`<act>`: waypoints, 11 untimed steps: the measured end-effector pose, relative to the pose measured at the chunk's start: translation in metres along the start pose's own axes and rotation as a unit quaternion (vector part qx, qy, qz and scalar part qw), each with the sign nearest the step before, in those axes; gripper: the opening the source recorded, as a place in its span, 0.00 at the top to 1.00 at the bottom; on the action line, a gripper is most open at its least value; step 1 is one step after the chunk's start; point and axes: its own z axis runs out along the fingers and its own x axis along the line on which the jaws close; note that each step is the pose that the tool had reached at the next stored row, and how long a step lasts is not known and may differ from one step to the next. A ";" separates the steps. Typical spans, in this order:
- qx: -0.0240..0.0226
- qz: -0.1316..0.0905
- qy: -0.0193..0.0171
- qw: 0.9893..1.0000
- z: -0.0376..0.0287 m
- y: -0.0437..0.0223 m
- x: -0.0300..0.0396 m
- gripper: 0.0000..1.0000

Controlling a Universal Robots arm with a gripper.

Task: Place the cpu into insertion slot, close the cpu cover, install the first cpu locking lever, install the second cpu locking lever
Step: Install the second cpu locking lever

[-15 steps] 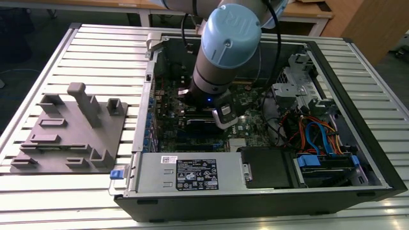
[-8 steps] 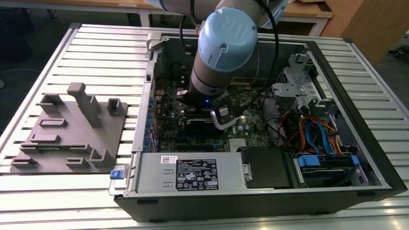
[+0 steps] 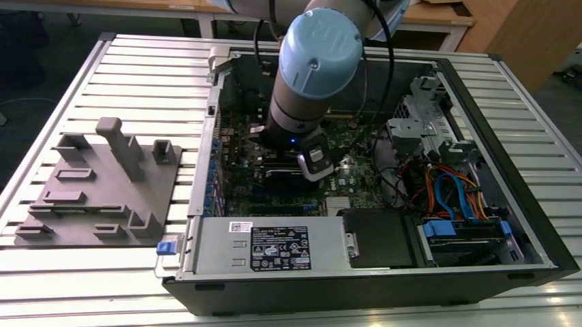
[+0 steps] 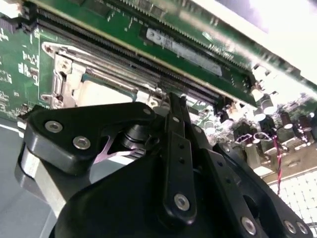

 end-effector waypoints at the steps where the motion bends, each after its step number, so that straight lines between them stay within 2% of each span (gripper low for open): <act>1: -0.001 0.000 0.000 1.000 0.0005 0.0003 0.0001 0.90; 6: 0.000 0.000 0.000 1.000 -0.0027 0.0013 0.0009 0.90; 11: 0.000 0.000 0.000 1.000 -0.0136 0.0055 0.0020 0.90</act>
